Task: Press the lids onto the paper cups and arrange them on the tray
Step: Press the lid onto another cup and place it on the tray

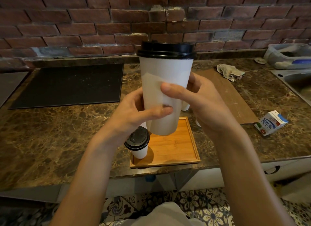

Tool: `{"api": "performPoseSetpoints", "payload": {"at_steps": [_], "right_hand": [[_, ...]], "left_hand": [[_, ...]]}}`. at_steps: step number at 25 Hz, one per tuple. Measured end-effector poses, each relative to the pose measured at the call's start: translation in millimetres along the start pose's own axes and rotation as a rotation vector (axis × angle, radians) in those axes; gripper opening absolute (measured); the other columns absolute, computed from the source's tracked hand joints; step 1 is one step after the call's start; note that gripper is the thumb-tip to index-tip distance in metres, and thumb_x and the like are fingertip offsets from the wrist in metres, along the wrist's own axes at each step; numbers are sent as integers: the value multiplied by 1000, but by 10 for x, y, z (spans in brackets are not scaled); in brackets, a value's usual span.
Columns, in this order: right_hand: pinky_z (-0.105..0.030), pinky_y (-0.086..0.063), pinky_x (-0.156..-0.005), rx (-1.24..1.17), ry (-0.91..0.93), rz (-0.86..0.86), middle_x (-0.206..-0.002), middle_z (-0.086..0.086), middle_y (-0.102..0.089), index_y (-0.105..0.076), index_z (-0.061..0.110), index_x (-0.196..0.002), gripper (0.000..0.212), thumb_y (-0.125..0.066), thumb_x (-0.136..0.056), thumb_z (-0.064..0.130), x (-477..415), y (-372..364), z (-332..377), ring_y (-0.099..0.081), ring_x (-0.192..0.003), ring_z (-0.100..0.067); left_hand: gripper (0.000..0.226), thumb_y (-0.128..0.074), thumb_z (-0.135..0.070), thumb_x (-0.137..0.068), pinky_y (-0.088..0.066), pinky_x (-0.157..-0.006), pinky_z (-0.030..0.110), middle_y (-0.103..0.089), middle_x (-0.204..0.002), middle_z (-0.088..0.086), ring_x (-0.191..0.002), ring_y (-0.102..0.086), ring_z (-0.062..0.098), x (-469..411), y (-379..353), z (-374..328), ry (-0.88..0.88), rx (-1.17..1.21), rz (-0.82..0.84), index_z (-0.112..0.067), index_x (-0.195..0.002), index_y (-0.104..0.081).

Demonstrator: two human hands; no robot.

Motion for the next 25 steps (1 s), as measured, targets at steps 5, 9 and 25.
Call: {"api": "performPoseSetpoints", "payload": {"at_steps": [5,9,25], "right_hand": [[-21,-54,-74,11,-11,64,-109,8,-72,-62,28,-116,43,-72,-75,37,-20,4,15,-68,-102,-9],[-16,-54,-72,124,26,-19,-110,10,-69,-58,26,-124,58,-74,-72,46,-33,-10,102,-66,-99,-3],[-30,-59,-81,311,93,-260,-114,11,-65,-54,23,-128,71,-82,-68,49,-19,-37,118,-63,-102,-5]], "left_hand": [[48,-79,-32,-61,-53,-72,17,-70,-100,-13,-97,-66,8,-9,14,-6,-26,-1,-21,-31,-106,-63],[49,-74,-37,-62,-52,-70,14,-69,-95,-18,-95,-65,3,-41,33,-15,-47,-19,-111,-31,-108,-60],[42,-80,-32,-65,-50,-65,8,-69,-89,-25,-88,-66,-3,-90,23,15,-79,-172,-178,-35,-100,-57]]}}
Point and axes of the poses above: each hand's wrist, its own x-axis away from the middle knuckle, its own y-axis out of the back of the hand, z = x × y, the point moved 5 cm from there along -x, towards the middle knuckle
